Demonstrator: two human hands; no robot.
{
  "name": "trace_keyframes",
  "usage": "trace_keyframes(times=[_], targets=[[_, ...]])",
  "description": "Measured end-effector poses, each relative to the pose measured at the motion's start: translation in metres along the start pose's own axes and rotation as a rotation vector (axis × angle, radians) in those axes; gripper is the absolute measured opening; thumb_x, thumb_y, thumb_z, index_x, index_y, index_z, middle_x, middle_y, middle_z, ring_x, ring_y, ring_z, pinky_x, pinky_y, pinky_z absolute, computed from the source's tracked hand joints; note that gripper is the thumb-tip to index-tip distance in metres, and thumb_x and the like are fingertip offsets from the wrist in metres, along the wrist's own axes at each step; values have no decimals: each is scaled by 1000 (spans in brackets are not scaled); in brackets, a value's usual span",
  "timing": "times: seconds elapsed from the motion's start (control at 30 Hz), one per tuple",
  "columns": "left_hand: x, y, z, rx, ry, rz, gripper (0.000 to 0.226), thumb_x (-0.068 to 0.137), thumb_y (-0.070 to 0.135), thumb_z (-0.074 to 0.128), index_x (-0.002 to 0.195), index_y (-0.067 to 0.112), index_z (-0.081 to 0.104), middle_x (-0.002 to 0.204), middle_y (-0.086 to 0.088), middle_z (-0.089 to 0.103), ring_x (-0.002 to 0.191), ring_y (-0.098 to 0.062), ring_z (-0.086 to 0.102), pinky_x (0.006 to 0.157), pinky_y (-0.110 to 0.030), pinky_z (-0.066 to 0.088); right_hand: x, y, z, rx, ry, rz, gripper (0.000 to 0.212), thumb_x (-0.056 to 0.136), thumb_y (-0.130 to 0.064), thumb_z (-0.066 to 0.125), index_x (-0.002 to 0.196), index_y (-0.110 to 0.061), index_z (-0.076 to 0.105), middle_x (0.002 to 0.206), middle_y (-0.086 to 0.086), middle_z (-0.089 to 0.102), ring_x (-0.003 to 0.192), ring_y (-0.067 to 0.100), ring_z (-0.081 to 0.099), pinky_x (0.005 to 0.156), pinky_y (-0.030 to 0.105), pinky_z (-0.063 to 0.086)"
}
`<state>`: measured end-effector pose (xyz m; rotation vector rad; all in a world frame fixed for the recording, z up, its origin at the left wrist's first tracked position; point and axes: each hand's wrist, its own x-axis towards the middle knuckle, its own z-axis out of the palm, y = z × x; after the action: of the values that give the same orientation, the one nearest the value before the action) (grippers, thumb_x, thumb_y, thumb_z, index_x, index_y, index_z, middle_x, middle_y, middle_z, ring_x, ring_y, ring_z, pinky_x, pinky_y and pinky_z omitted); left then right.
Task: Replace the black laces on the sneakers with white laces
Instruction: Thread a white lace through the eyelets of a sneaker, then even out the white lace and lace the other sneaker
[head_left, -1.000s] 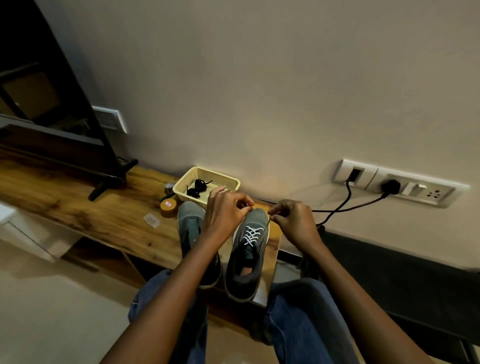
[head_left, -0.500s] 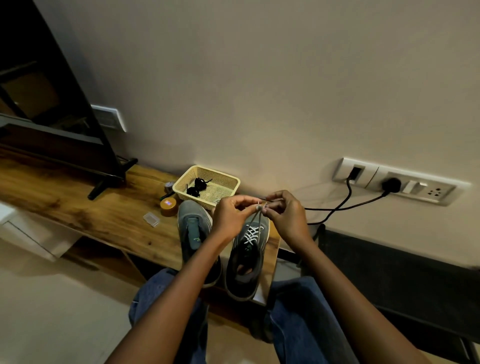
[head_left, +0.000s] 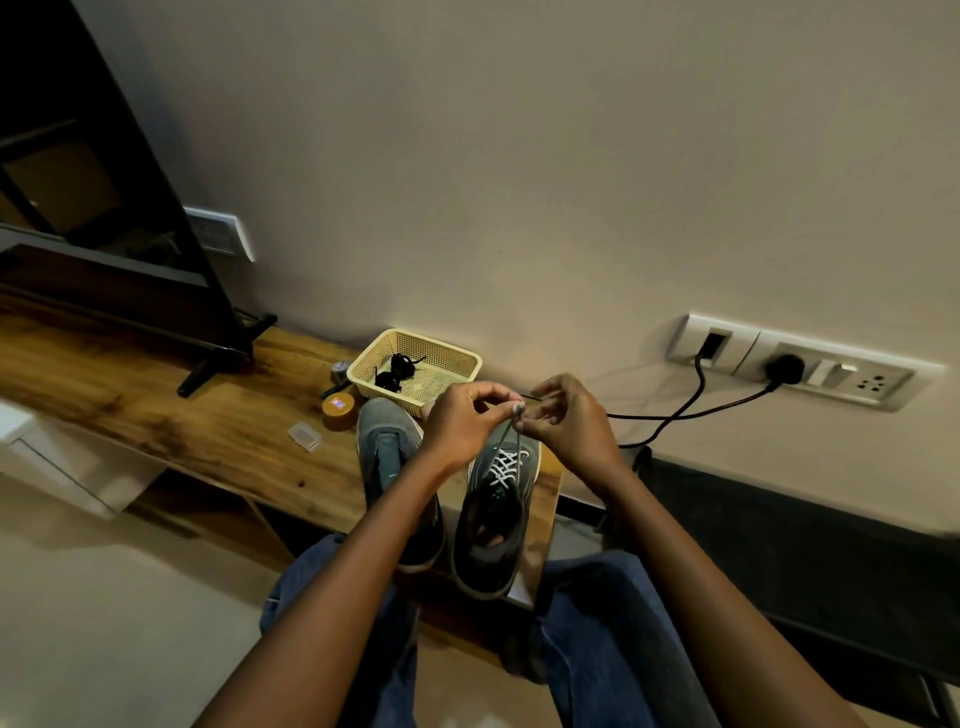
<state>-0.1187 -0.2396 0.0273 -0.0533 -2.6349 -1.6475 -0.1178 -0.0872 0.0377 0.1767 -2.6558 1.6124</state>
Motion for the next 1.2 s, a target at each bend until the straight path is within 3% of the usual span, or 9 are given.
trace_keyframes(times=[0.17, 0.3, 0.4, 0.5, 0.67, 0.87, 0.97, 1.1, 1.2], targets=[[-5, 0, 0, 50, -3, 44, 4, 77, 49, 65, 79, 52, 66, 81, 21, 69, 86, -8, 65, 96, -56, 42, -13, 27, 24, 77, -289, 113, 28, 80, -15, 75, 106, -8, 69, 106, 4, 67, 100, 16, 61, 83, 30, 52], [-17, -10, -3, 47, 74, -13, 15, 77, 54, 61, 82, 42, 67, 80, 17, 69, 82, -7, 65, 90, -49, 49, -24, 51, 53, -38, -57, 165, 5, 83, -14, 71, 83, -9, 70, 83, 7, 69, 81, 22, 65, 75, 41, 54], [-34, -21, -2, 74, 213, -48, 5, 88, 26, 65, 84, 29, 68, 81, 12, 69, 78, -8, 64, 72, -32, 54, -35, 63, 67, -172, 122, 148, 6, 84, -13, 67, 78, -13, 65, 85, 9, 62, 82, 24, 60, 69, 28, 44], [-52, -34, 8, 201, 242, -153, 5, 88, 22, 65, 85, 24, 68, 77, 12, 66, 67, -1, 58, 53, -11, 39, -53, 63, 70, -205, 223, 68, 4, 86, -5, 64, 85, -8, 67, 87, 4, 60, 81, 16, 54, 70, 23, 37], [-72, -64, 36, 556, 146, -156, 14, 88, 38, 61, 90, 27, 69, 86, 7, 72, 82, -13, 64, 82, -31, 41, -76, 67, 74, -232, 162, 35, 6, 88, -7, 62, 90, -12, 65, 91, -1, 61, 80, 9, 54, 67, 15, 38], [-67, -70, 55, 904, 12, -163, 21, 93, 35, 52, 102, 26, 68, 99, -1, 70, 99, -19, 62, 83, -34, 32, -78, 82, 78, -556, -91, -116, 6, 87, -16, 62, 89, -16, 67, 91, 2, 63, 87, 19, 55, 71, 26, 39], [-63, -68, 56, 896, -51, -155, 24, 95, 25, 47, 107, 24, 68, 102, -8, 69, 101, -25, 62, 81, -34, 40, -78, 90, 82, -814, -161, -143, 21, 61, -29, 83, 73, -23, 68, 75, -5, 64, 78, 19, 56, 62, 28, 40], [-64, -70, 45, 572, 135, -217, 25, 96, 22, 50, 112, 29, 68, 109, -2, 69, 100, -22, 63, 78, -33, 47, -80, 96, 84, -761, -82, -155, 10, 79, -26, 72, 86, -19, 72, 93, -3, 65, 92, 23, 52, 71, 34, 38], [-70, -83, 35, 578, 396, -212, 18, 90, 22, 59, 106, 28, 64, 121, 1, 58, 113, -20, 49, 91, -35, 39, -79, 95, 82, -538, 102, -9, 9, 86, -21, 67, 91, -13, 68, 102, 3, 57, 98, 24, 48, 76, 32, 32]])
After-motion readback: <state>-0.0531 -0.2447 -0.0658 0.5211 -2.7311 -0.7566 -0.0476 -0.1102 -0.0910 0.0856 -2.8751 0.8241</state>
